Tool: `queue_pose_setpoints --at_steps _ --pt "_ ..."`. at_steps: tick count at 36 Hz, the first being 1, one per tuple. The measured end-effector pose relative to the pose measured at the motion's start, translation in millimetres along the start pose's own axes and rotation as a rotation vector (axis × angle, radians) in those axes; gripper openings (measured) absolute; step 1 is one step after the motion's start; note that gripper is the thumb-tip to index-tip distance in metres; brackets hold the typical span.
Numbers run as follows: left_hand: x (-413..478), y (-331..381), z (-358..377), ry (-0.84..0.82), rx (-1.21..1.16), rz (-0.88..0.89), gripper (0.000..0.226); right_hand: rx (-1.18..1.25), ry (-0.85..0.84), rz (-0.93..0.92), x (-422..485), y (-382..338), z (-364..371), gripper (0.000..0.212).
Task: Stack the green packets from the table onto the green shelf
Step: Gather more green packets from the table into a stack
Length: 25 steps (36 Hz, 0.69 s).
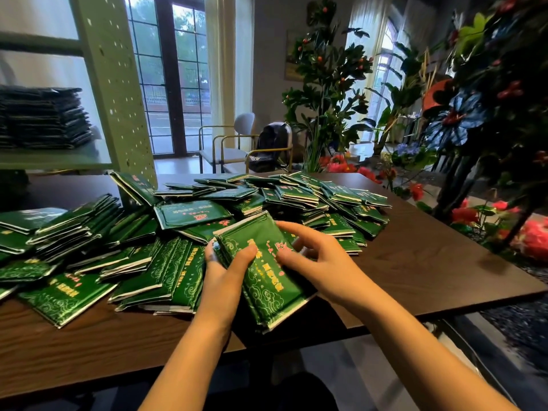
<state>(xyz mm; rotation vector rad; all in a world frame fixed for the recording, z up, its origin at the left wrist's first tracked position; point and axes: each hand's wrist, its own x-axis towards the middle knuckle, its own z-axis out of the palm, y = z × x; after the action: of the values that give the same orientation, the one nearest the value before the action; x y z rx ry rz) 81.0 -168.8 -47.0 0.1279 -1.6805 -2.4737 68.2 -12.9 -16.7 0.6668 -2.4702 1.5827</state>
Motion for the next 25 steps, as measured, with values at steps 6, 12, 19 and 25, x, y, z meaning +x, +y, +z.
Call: queue_pose_setpoints --at_steps 6,12,19,25 --pt "4 -6 -6 0.038 0.014 -0.014 0.131 -0.233 0.191 0.102 9 29 -11 0.024" --pt "-2 4 -3 0.056 -0.017 -0.021 0.111 -0.367 -0.090 0.134 6 40 -12 0.067" --pt "1 -1 -4 0.109 -0.010 -0.029 0.024 -0.571 0.034 0.072 10 58 -12 0.052" --pt "2 0 -4 0.062 0.015 -0.011 0.110 -0.243 0.336 -0.053 11 49 -20 0.028"
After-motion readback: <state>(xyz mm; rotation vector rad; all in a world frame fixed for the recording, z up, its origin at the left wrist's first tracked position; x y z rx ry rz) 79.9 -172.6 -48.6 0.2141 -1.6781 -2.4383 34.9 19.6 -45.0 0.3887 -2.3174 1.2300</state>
